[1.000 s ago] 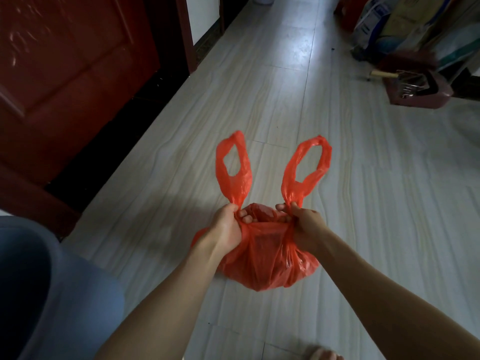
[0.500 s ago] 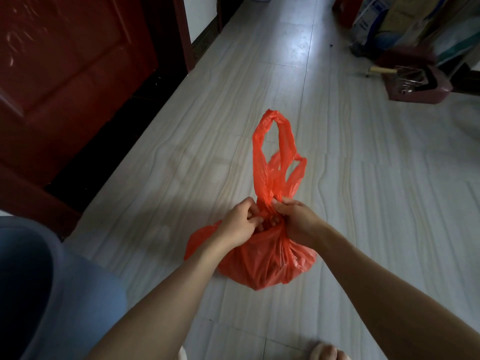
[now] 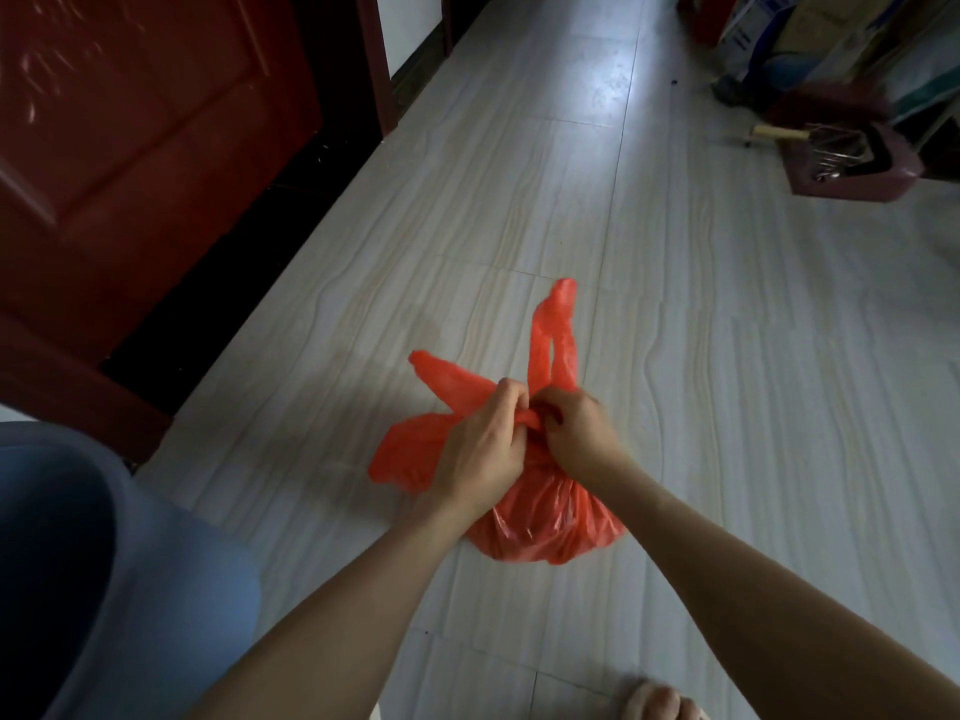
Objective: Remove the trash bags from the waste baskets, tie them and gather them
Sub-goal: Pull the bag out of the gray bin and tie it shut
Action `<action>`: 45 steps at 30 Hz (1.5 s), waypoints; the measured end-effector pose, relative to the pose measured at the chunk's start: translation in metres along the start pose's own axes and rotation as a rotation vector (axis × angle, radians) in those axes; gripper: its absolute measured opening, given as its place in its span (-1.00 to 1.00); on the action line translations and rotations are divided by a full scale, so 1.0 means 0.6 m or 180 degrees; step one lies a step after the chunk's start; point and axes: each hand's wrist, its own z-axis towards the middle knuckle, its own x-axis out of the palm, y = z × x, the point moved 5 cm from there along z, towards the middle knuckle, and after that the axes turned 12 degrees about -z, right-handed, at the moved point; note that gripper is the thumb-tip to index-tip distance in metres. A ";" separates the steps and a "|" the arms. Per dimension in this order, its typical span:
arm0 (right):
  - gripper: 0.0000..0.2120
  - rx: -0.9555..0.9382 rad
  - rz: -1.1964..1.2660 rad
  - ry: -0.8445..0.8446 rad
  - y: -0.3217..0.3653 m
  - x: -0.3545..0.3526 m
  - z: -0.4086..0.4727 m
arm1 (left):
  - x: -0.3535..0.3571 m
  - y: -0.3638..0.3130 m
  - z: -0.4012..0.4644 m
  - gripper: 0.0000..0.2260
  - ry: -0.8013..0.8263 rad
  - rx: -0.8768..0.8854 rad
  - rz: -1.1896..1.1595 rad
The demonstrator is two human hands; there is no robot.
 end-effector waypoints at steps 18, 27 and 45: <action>-0.77 0.1599 0.3323 0.1563 -0.011 0.002 -0.013 | -0.003 0.024 0.032 -0.59 0.1043 -0.0491 0.0064; -0.80 0.1645 0.3327 0.1382 -0.025 0.013 -0.012 | 0.004 0.002 0.012 -0.76 0.1087 -0.0999 -0.1701; -0.58 0.2646 0.2148 -0.0588 -0.135 0.002 -0.014 | -0.025 0.093 -0.042 -0.63 -0.1059 -0.3221 -0.2024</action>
